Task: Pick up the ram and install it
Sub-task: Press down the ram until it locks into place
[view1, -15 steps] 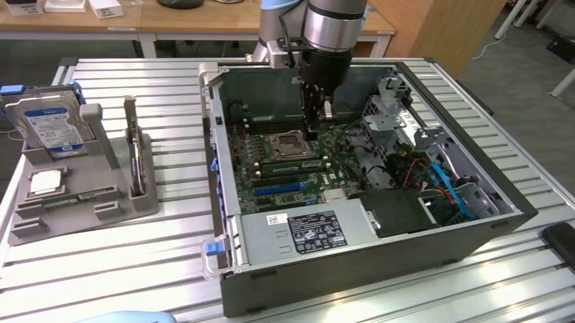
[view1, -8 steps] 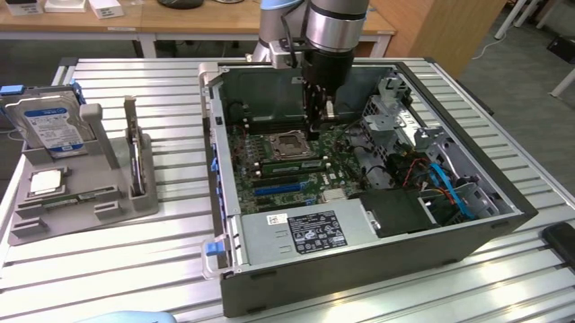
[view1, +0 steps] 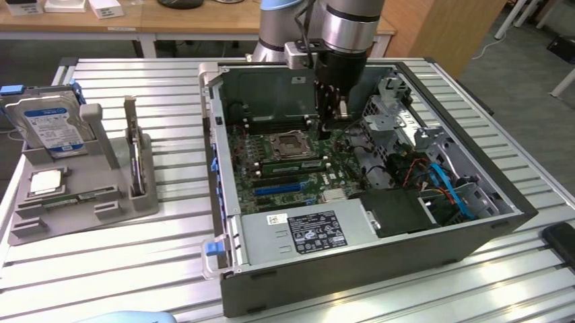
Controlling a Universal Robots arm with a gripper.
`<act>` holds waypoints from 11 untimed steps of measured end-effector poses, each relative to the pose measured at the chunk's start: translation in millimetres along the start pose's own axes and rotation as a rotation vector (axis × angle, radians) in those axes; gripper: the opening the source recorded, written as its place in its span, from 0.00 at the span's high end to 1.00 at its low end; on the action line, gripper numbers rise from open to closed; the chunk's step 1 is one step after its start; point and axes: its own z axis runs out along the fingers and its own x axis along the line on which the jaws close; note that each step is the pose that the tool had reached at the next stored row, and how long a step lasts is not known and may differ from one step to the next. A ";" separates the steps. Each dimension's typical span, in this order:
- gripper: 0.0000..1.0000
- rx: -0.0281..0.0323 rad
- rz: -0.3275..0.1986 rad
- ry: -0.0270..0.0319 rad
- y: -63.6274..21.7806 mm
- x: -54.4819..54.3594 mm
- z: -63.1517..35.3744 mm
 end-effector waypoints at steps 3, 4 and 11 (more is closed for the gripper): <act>0.90 0.0000 0.000 -0.0001 -2.3 -0.5 4.2; 0.90 0.0000 0.000 0.0001 -2.6 -0.7 6.0; 0.90 0.0013 0.000 0.0019 -4.6 -1.9 18.6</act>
